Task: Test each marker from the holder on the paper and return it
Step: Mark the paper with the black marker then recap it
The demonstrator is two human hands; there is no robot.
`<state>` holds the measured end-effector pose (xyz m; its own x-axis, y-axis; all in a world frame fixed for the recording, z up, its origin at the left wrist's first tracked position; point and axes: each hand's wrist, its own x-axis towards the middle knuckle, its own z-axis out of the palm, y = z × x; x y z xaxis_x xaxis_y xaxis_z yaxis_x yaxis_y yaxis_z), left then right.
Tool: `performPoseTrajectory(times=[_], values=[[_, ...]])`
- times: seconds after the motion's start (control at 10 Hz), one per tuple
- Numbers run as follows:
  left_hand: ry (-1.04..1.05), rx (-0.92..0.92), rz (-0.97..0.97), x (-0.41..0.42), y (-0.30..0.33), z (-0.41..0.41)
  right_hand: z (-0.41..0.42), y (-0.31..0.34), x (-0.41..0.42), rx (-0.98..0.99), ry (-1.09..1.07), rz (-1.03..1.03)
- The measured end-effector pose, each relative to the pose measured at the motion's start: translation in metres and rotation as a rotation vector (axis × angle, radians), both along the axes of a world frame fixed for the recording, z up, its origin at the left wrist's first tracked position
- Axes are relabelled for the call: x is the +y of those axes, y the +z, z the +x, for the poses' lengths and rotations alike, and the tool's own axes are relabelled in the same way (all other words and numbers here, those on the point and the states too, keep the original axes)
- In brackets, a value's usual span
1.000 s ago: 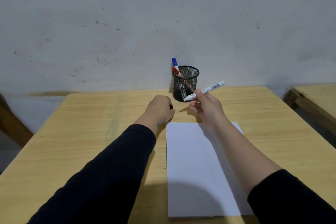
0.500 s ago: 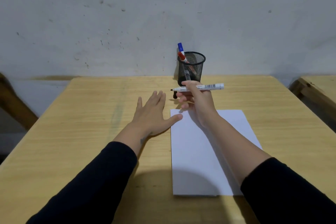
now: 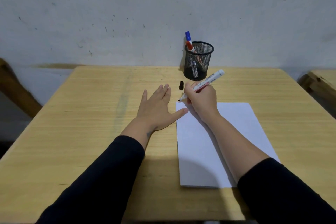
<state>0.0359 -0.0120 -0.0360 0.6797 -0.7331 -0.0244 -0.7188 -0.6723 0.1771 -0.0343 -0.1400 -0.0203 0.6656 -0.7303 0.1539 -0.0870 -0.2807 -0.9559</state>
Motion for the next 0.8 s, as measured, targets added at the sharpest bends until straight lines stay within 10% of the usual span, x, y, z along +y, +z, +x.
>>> performPoseTrajectory(times=[0.5, 0.8], values=[[-0.004, 0.013, -0.008, 0.0, 0.002, -0.002, 0.004, -0.001, 0.001, 0.113, 0.028, -0.092], [0.028, 0.119, -0.015, -0.003, 0.016, 0.002, -0.007, 0.024, -0.018, -0.098, 0.035, 0.504]])
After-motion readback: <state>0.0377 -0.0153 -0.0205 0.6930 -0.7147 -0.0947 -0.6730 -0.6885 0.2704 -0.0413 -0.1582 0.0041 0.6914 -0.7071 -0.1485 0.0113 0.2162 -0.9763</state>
